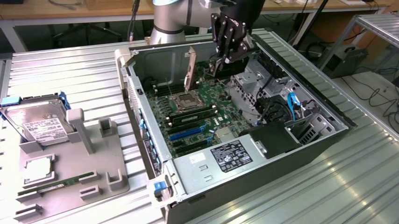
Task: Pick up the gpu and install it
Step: 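Insert the gpu into the slot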
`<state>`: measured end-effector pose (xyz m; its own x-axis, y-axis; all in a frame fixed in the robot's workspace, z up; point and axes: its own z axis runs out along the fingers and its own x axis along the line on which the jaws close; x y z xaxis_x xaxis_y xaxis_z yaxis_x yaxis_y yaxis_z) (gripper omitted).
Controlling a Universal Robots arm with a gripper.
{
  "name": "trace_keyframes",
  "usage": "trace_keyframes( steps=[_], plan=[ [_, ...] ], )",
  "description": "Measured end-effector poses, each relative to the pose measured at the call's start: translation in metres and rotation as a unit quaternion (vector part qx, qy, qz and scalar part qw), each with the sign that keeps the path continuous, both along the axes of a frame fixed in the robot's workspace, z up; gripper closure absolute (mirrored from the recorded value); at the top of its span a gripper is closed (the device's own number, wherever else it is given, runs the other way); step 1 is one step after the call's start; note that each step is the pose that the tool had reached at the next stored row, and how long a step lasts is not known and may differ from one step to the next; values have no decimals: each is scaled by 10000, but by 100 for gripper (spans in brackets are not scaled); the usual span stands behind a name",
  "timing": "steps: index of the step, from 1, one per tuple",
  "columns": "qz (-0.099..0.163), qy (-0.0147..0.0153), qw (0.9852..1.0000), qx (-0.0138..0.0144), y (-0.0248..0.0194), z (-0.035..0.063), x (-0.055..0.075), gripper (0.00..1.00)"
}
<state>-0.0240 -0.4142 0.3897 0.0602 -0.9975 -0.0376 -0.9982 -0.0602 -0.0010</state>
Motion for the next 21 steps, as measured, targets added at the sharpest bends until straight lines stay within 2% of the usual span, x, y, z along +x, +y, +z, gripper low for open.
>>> trace_keyframes(
  steps=[21],
  plan=[
    [0, 0, 10000, 0, -6, -60, 0, 74]
  ],
)
